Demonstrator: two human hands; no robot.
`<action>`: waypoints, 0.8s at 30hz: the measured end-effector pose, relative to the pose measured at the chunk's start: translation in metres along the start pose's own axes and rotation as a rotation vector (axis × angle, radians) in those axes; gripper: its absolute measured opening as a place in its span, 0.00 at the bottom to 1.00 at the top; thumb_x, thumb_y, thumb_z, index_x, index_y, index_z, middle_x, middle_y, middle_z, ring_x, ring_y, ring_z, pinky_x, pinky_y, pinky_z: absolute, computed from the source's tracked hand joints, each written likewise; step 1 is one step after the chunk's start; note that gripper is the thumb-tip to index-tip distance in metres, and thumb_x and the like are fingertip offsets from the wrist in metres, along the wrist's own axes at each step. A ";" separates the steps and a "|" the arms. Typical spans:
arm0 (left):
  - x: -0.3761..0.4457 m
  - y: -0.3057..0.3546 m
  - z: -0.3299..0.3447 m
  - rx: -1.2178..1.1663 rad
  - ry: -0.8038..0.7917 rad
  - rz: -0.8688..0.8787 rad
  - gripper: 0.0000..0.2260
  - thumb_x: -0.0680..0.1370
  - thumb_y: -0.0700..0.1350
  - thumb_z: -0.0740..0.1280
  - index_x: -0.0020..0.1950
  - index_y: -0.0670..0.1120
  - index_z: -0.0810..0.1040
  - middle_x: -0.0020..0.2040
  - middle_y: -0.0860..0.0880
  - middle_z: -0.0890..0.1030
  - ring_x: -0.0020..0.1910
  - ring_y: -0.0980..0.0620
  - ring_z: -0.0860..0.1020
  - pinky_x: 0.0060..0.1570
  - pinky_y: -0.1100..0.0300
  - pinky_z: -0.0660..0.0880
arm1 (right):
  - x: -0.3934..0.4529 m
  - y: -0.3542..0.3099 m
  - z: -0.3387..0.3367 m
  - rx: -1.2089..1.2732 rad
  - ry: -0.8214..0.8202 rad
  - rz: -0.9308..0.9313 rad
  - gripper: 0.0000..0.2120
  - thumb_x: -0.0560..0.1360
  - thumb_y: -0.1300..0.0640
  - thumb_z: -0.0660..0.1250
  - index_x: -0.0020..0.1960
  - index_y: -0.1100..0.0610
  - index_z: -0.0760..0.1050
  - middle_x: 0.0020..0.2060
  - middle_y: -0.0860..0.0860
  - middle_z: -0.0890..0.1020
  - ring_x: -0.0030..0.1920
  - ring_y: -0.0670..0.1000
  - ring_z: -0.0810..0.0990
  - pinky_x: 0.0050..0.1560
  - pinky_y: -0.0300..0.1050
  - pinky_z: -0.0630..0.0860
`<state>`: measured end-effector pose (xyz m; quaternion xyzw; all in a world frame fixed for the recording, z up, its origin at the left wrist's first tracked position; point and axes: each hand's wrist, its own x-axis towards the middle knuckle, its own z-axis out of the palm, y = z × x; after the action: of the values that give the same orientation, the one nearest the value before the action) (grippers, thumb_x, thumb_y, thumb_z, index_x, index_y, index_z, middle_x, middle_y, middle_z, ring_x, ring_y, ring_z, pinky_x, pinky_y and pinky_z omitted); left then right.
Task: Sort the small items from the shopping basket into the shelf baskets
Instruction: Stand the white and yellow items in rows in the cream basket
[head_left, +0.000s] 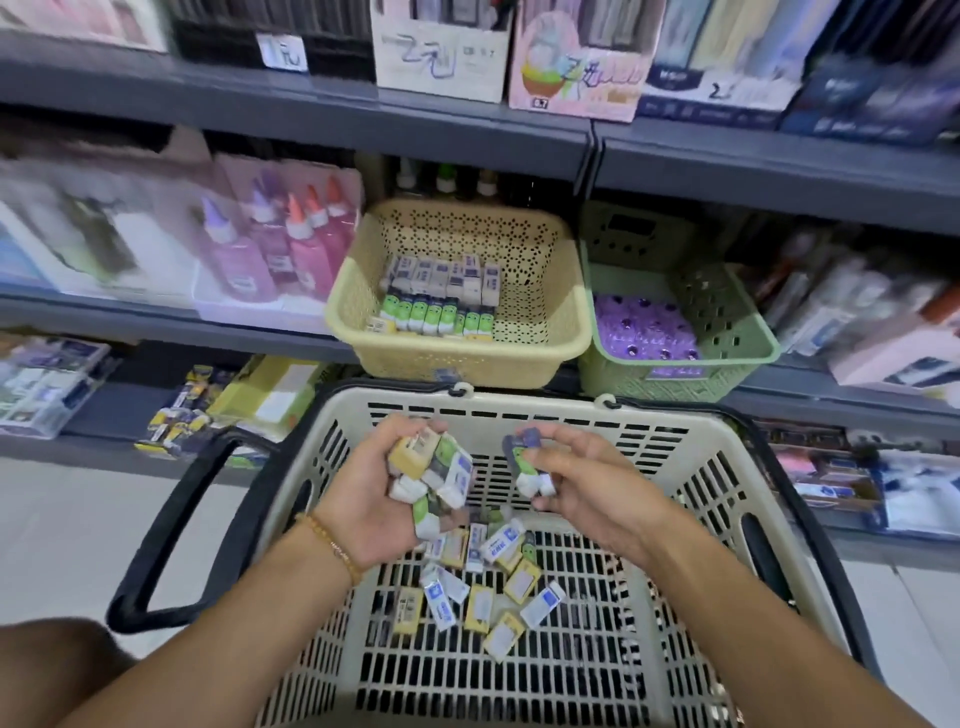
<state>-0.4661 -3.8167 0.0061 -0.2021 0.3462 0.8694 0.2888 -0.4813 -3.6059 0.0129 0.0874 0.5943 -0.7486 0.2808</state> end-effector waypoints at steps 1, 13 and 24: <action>-0.006 0.005 0.002 -0.020 -0.019 0.026 0.07 0.70 0.48 0.67 0.43 0.46 0.80 0.43 0.43 0.77 0.43 0.42 0.76 0.38 0.53 0.76 | -0.004 -0.008 0.008 -0.007 -0.018 -0.023 0.13 0.76 0.66 0.68 0.60 0.59 0.77 0.46 0.57 0.80 0.37 0.51 0.76 0.32 0.41 0.76; -0.043 0.089 0.030 -0.050 -0.135 0.261 0.10 0.68 0.47 0.67 0.47 0.46 0.78 0.44 0.42 0.78 0.42 0.42 0.77 0.42 0.50 0.74 | 0.051 -0.129 0.057 -0.370 0.181 -0.285 0.11 0.73 0.67 0.71 0.51 0.53 0.80 0.37 0.49 0.81 0.29 0.44 0.74 0.31 0.38 0.67; -0.015 0.146 0.013 -0.137 -0.195 0.373 0.08 0.67 0.48 0.68 0.44 0.48 0.79 0.44 0.47 0.79 0.45 0.42 0.76 0.43 0.51 0.72 | 0.164 -0.130 0.039 -0.689 0.521 0.064 0.07 0.68 0.58 0.78 0.42 0.58 0.82 0.28 0.50 0.79 0.24 0.45 0.69 0.23 0.39 0.63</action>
<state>-0.5505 -3.8996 0.0942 -0.0685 0.2883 0.9446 0.1408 -0.6767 -3.6765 0.0566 0.1930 0.8575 -0.4503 0.1572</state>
